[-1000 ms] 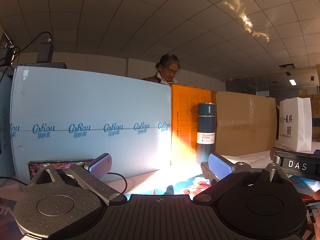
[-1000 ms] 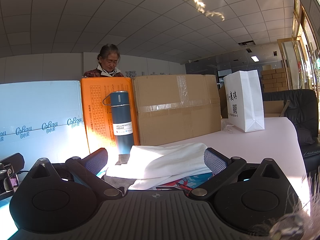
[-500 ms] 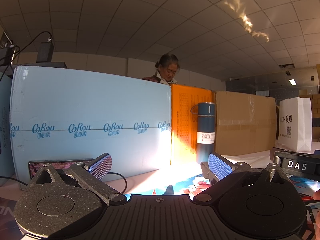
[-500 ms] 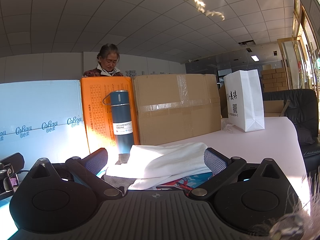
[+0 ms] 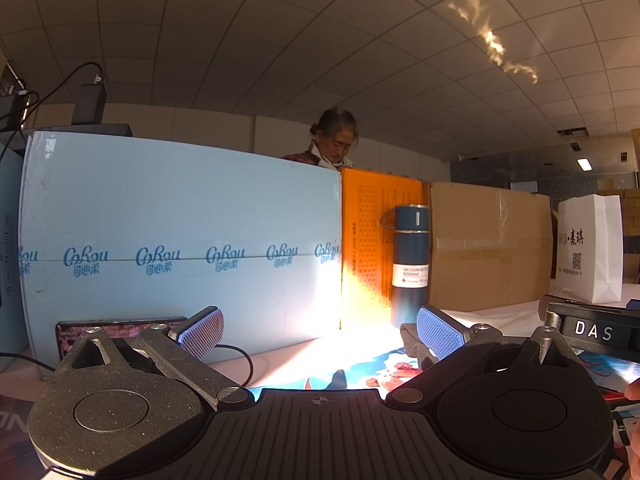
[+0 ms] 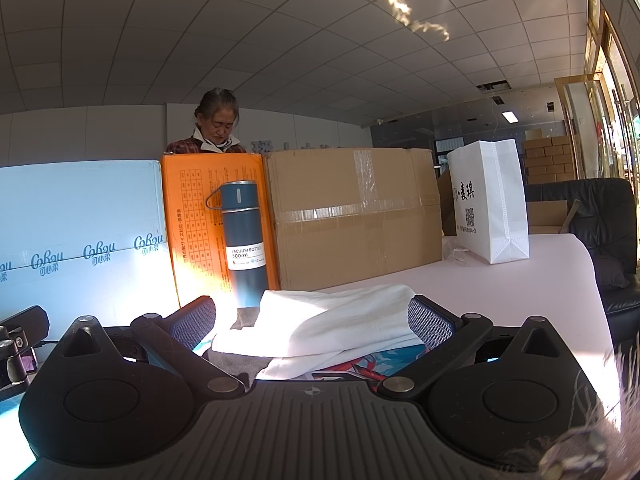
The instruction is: Fold clothes
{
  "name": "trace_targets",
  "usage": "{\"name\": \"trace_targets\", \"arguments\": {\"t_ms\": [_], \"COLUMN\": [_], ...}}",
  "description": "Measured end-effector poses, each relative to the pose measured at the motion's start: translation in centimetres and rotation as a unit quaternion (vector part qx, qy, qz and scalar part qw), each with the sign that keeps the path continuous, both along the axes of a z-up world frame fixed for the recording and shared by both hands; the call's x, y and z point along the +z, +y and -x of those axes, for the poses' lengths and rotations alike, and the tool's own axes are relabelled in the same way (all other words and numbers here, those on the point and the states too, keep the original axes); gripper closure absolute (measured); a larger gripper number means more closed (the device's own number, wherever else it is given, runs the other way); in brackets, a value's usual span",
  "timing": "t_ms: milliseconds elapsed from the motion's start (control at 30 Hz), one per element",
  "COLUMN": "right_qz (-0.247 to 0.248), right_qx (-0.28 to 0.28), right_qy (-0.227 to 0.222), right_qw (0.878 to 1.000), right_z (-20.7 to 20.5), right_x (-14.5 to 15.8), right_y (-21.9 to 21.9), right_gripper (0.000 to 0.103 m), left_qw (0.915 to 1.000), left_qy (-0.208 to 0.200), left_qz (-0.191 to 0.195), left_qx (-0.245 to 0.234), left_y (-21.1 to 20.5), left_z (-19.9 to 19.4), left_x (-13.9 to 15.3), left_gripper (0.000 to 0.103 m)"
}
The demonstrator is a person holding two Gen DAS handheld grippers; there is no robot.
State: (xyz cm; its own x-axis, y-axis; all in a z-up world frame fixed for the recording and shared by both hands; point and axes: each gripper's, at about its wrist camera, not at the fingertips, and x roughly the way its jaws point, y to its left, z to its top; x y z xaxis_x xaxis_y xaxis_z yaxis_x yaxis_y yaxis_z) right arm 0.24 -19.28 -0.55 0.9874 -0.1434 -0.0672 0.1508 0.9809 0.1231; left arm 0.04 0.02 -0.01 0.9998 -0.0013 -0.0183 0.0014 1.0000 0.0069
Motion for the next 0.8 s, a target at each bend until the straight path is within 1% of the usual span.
{"name": "trace_targets", "arguments": {"t_ms": [467, 600, 667, 800], "right_qz": [0.000, -0.002, -0.008, -0.036], "right_qx": [0.000, 0.001, 0.004, 0.011], "right_qy": [-0.001, -0.004, -0.004, 0.000], "right_qw": [1.000, 1.000, 1.000, 0.999], "right_z": [0.0, 0.1, 0.1, 0.0], "right_x": [0.0, 0.1, 0.0, 0.0], "right_y": [-0.1, -0.1, -0.3, -1.1], "right_gripper": [0.000, 0.000, 0.000, 0.000], "left_qw": [1.0000, 0.9998, 0.9996, 0.9992], "left_qy": [-0.001, -0.017, -0.023, -0.035], "left_qz": [0.000, 0.002, -0.004, -0.006], "left_qx": [0.000, -0.009, -0.013, -0.017], "left_y": [0.0, 0.1, -0.2, -0.2], "left_z": [0.1, 0.8, 1.1, 1.7], "left_x": [0.0, 0.1, 0.1, 0.2], "left_gripper": [0.000, 0.000, 0.000, 0.000]}}
